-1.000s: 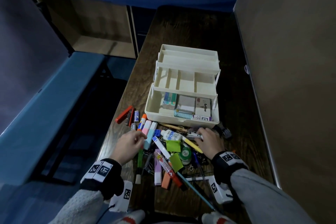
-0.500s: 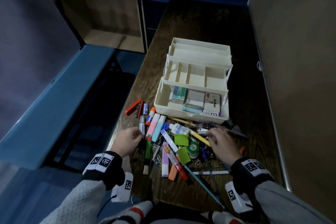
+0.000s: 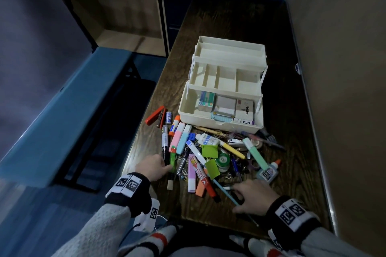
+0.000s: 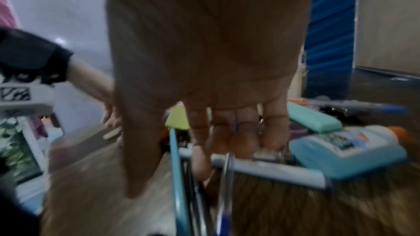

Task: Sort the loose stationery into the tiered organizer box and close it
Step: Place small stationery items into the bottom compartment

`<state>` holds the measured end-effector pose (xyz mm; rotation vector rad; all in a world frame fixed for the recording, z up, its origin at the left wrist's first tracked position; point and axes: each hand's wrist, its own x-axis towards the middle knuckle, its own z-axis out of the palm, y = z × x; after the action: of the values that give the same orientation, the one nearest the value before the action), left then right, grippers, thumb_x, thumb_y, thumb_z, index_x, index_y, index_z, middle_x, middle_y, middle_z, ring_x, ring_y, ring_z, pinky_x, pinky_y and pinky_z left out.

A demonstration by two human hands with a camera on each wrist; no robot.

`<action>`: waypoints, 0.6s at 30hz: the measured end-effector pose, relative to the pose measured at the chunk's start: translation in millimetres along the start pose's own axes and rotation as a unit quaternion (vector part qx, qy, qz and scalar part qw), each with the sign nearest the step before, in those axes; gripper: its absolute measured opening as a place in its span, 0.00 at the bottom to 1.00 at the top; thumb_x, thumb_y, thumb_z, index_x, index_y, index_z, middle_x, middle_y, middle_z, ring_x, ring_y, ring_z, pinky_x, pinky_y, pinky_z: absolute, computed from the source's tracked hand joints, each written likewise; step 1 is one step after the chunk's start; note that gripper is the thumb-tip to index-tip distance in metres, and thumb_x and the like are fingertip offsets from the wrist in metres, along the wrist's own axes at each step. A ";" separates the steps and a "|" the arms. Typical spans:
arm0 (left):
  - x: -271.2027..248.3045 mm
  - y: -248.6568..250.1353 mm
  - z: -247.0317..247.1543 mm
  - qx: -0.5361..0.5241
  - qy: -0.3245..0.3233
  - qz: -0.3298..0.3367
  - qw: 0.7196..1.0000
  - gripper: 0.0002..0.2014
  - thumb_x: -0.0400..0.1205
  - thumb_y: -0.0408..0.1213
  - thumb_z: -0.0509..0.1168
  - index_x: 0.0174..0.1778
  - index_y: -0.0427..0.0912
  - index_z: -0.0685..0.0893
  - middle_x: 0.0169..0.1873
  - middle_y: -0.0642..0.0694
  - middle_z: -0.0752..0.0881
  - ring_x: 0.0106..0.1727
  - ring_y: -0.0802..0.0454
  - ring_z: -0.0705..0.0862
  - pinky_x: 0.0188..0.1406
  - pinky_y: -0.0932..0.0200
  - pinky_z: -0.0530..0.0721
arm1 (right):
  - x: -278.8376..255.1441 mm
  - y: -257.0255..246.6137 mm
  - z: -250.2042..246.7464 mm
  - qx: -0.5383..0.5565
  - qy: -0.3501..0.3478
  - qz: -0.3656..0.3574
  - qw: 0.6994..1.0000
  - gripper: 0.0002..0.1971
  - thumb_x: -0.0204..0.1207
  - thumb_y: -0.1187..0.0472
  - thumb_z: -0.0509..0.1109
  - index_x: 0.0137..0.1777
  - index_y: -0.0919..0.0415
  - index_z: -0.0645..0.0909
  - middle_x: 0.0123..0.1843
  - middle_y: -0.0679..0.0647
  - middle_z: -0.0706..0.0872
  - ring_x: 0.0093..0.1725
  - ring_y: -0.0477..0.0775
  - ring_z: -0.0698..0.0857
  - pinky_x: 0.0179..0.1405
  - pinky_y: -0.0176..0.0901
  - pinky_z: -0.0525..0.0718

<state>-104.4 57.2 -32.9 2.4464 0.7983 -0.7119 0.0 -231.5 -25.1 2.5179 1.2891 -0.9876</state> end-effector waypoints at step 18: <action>-3.1 12.4 -5.7 0.057 0.038 -0.025 0.997 0.16 0.75 0.52 0.68 0.28 0.45 0.77 0.30 0.51 0.84 0.33 0.55 0.82 0.26 0.65 0.73 | 85.8 -96.0 -58.0 -0.059 0.205 -0.153 0.965 0.10 0.78 0.67 0.64 0.57 0.60 0.79 0.58 0.57 0.76 0.58 0.59 0.74 0.43 0.48 0.75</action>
<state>-96.8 50.2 -23.5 2.5761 0.8738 -0.7053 -9.6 -90.8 -17.5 2.5619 1.8342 -0.4178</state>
